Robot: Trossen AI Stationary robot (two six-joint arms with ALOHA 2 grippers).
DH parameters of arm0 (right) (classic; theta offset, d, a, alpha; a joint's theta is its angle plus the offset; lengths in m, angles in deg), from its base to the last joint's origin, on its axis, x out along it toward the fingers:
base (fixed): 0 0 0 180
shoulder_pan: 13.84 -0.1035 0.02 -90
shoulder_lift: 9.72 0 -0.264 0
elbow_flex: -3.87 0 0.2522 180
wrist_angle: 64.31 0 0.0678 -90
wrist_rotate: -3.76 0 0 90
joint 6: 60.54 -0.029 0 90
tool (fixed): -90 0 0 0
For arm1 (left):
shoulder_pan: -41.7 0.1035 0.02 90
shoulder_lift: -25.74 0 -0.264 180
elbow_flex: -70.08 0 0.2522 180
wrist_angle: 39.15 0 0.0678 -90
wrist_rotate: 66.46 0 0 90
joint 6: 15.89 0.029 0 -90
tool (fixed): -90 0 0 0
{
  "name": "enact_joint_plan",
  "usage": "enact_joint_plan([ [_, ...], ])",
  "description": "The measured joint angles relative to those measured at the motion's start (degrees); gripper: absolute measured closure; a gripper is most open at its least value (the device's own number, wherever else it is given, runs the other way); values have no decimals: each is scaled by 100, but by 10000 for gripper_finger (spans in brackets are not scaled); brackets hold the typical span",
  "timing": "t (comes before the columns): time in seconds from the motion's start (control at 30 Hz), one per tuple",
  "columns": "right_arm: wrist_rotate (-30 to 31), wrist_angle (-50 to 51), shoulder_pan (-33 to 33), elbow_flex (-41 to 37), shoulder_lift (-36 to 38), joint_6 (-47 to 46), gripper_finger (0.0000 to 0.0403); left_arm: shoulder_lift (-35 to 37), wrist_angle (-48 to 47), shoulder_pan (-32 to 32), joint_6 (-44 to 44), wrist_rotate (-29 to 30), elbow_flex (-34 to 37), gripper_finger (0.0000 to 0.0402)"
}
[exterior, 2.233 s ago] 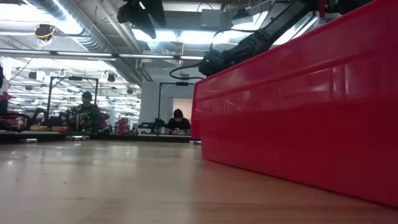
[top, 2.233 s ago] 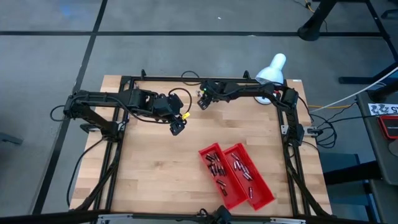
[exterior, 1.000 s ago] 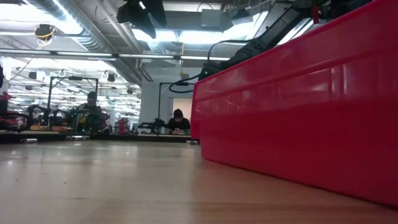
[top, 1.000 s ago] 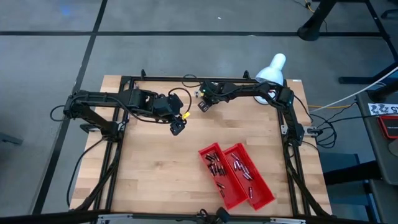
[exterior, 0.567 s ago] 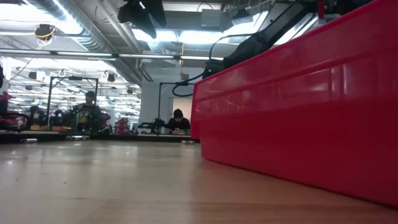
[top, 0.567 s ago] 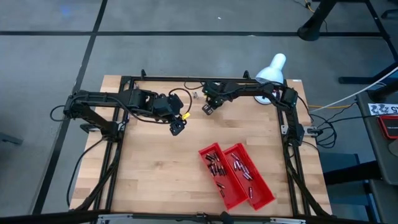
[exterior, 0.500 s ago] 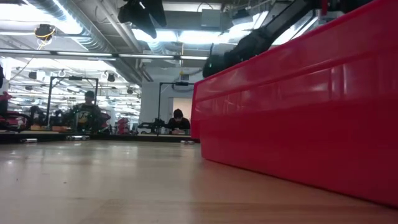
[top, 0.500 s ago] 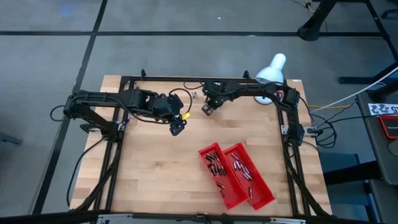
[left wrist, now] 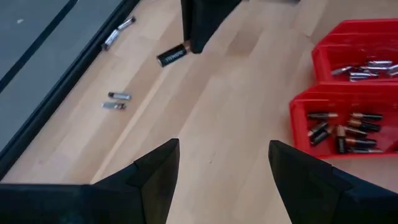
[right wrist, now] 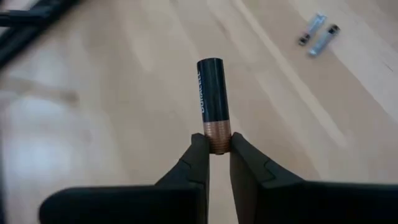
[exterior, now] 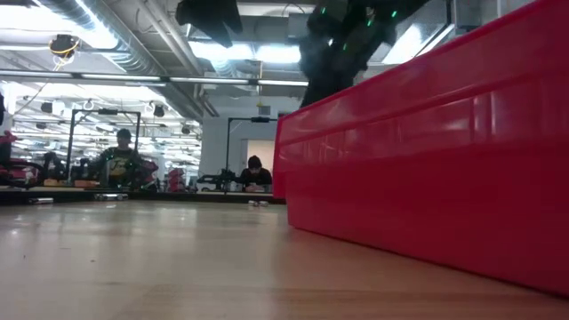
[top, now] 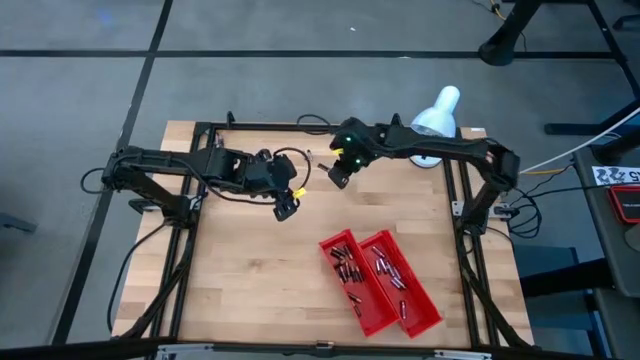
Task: Sort batteries
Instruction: Put the black battery into the left red bin
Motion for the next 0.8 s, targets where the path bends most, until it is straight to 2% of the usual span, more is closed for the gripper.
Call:
enact_joint_plan([
  [0.17, -115, 386, -251, 9, 441, 2, 371, 0, 153, -90, 75, 35, 32, 164],
  [0.3, 28, 866, -592, 9, 769, -6, 369, 124, 892, -89, 114, -25, 584, 164],
  [0.43, 509, 1315, -1132, 9, 1033, -272, 366, 192, 1929, -89, 47, -498, 1285, 164],
  [0.57, 700, 1470, -1735, 9, 1221, -568, 371, 199, 2738, -91, -100, -1027, 1764, 164],
  [0.8, 794, 1391, -2477, -614, 1221, -1130, 370, 201, 2758, -77, -697, -1129, 2046, 164],
])
